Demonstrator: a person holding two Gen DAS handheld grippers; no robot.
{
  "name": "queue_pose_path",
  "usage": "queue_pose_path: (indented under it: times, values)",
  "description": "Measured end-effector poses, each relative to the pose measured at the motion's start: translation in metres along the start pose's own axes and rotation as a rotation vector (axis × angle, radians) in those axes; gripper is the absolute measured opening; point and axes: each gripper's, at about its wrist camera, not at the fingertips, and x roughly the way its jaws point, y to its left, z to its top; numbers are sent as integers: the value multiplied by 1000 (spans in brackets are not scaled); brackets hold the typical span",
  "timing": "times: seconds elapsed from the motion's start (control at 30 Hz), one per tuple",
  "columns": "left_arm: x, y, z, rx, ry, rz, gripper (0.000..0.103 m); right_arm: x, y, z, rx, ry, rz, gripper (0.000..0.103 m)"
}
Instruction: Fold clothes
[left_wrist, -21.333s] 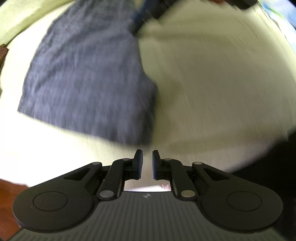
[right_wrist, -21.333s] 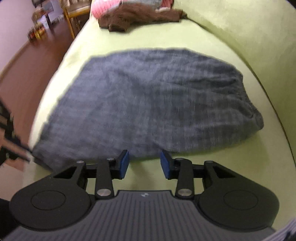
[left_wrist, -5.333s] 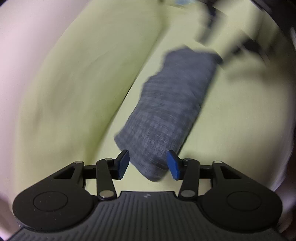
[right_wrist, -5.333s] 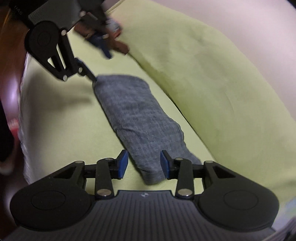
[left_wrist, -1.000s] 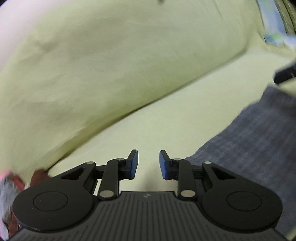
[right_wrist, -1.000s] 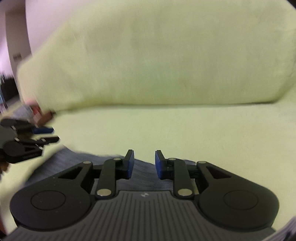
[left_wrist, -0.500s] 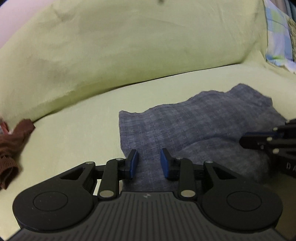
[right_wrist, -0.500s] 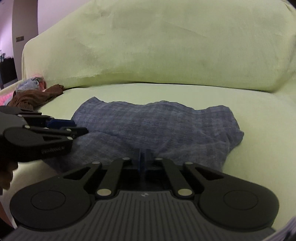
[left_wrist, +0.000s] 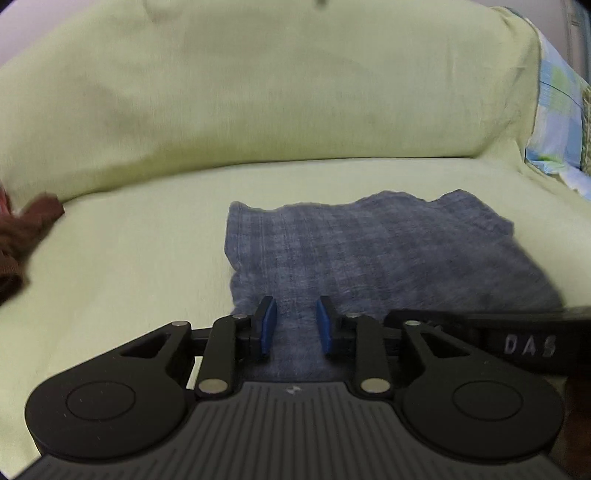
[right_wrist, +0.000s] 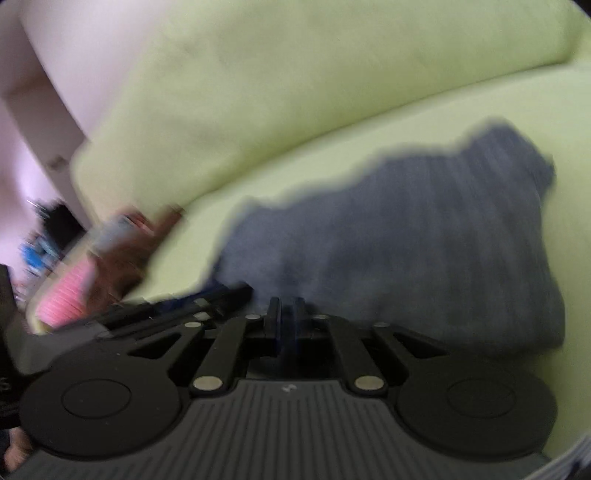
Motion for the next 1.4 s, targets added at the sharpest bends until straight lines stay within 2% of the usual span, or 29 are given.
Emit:
queue_pose_path:
  times: [0.07,0.13,0.2,0.3,0.37,0.5,0.57,0.67,0.73,0.8,0.87,0.93,1.03,1.17,1.2,1.3,1.4]
  values:
    - [-8,1,9,-9,-7,-12,25,-2,4,0,-40,-17,-11,0]
    - [-19,9,21,-61,-35,-48,25,-15,11,6,-87,-70,-9,0]
    - [-22,12,31,-58,-65,-51,25,-24,19,17,-163,-128,-26,0]
    - [-13,10,39,-48,-59,-62,25,-20,26,27,-226,-142,-33,0]
    - [0,10,39,-41,-23,-60,25,-4,30,33,-267,-103,-25,0]
    - [29,11,28,-39,56,-40,27,23,28,27,-322,-3,-69,0]
    - [29,4,27,4,50,-12,27,34,25,23,-349,43,-87,0]
    - [25,6,35,-3,59,-21,24,31,24,26,-354,45,-78,0]
    - [8,11,51,12,-39,-34,25,19,23,38,-353,-18,-80,0]
    - [10,10,62,49,-68,-24,25,7,22,51,-353,-92,-86,1]
    - [21,7,66,63,-46,-15,26,13,16,61,-353,-94,-125,2]
    - [46,9,63,67,25,-12,26,22,8,68,-356,-76,-169,2]
    - [69,13,56,56,93,-30,28,43,-5,64,-371,19,-225,0]
    - [71,16,57,49,96,-41,28,49,-3,56,-416,16,-253,0]
    - [65,21,59,34,76,-47,28,49,-1,57,-425,14,-260,0]
    - [47,36,66,-12,11,-59,27,25,-5,70,-348,-65,-228,0]
    - [33,48,69,-41,-35,-52,27,2,-13,83,-301,-155,-234,5]
